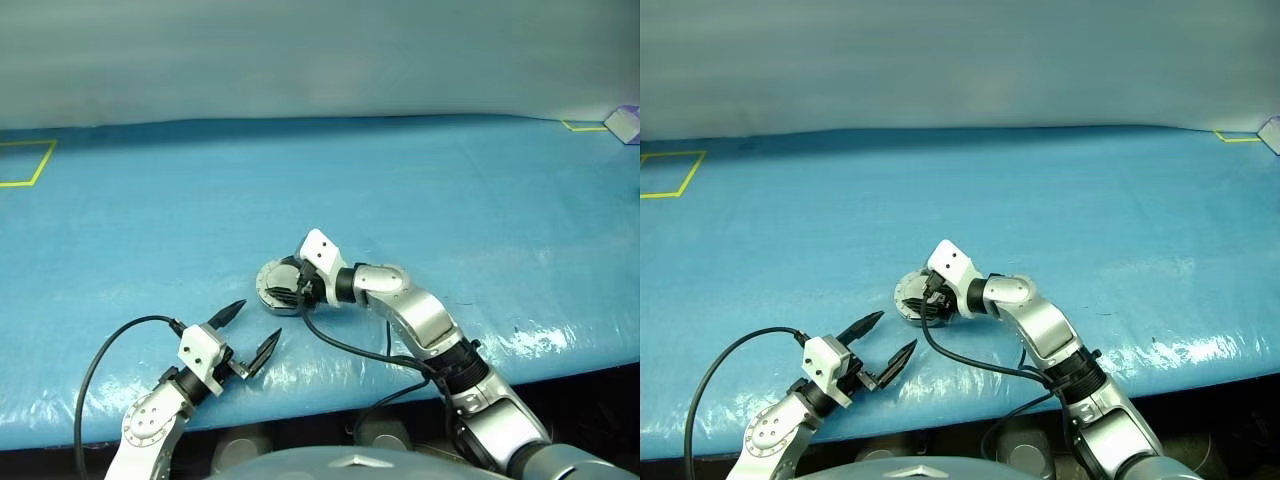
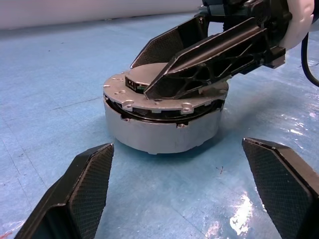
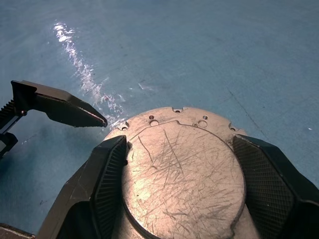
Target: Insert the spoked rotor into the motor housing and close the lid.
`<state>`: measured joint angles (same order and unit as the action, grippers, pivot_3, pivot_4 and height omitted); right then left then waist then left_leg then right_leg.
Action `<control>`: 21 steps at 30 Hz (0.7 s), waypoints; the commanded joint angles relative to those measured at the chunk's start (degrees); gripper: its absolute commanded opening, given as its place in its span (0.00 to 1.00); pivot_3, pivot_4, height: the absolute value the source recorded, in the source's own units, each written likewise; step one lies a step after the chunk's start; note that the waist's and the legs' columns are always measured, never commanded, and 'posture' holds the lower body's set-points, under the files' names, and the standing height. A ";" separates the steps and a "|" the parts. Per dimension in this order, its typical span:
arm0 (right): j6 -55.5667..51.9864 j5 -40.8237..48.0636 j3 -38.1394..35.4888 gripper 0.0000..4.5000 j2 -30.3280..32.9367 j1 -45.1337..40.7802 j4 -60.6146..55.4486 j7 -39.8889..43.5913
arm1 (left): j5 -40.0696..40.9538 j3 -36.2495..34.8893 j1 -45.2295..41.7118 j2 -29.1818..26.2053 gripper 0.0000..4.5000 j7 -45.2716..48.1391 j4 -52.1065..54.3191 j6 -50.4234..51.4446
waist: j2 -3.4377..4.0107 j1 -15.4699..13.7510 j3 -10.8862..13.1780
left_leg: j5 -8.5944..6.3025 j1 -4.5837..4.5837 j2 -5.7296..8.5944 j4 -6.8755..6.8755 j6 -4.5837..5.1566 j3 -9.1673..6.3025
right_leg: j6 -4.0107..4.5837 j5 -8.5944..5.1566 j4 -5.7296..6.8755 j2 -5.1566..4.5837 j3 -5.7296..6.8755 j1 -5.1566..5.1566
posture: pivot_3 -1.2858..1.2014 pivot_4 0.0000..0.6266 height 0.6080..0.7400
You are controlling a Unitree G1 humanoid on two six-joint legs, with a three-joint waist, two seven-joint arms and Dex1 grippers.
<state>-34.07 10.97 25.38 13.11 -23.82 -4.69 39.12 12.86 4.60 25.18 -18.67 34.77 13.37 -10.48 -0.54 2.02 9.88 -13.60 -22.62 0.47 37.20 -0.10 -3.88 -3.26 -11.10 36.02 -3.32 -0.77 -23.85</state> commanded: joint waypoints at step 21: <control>6.97 -5.71 4.19 0.68 -1.99 -1.98 1.64 1.61 | 0.78 -0.76 0.14 -0.86 1.00 0.48 1.13 0.08 | 0.00 0.07 0.00 | 0.00 0.00 -0.01 0.00 0.00 0.00 | 0.00 0.00 0.01 0.02 0.00 -0.02 | 0.52 0.24 1.00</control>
<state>-29.26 5.71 29.19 11.53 -25.21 -2.65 40.12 12.90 4.56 25.14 -19.18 35.03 13.37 -10.33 -0.54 2.09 9.88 -13.60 -22.62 0.46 37.20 -0.10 -3.88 -3.26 -11.09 36.04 -3.30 -0.77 -23.86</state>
